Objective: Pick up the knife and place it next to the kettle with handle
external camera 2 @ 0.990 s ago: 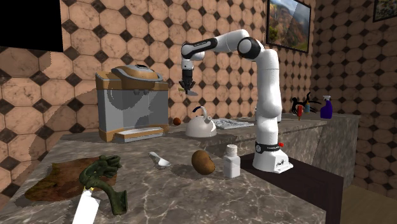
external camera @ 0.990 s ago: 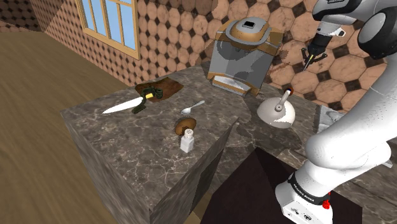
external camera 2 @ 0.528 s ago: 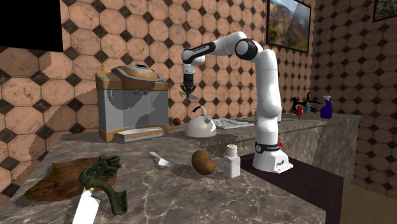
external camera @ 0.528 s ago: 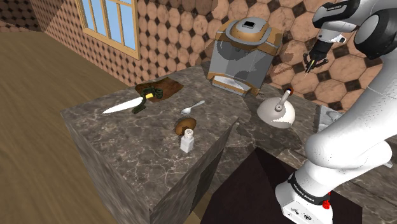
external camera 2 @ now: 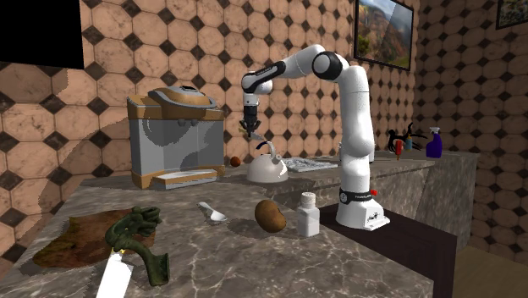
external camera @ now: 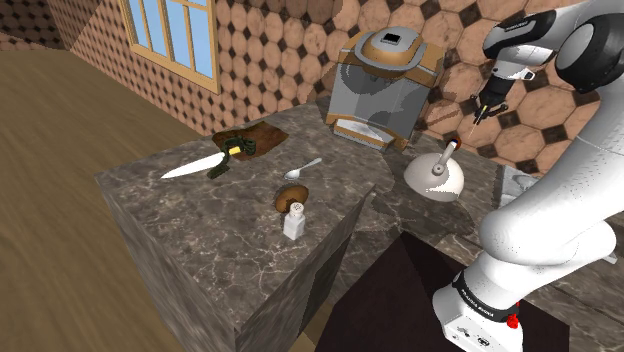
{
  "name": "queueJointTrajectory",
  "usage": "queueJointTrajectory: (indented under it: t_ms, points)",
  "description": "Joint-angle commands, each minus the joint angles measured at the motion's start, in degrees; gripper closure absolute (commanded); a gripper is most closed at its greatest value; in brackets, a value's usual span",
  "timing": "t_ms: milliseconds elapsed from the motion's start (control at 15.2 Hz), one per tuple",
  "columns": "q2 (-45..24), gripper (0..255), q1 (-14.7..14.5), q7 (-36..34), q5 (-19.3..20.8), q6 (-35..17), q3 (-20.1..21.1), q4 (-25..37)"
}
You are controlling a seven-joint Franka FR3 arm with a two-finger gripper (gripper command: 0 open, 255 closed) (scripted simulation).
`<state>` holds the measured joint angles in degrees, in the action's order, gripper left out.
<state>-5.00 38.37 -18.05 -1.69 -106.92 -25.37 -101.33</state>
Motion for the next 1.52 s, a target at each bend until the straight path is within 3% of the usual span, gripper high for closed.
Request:
queueJointTrajectory:
  t_ms: [0,1452]
  points:
    - [0.0,255,0.0,0.1,0.0,-1.7,0.0,-1.7]
    - [-5.2,255,0.5,2.0,-2.9,-17.6,0.4,-12.9]
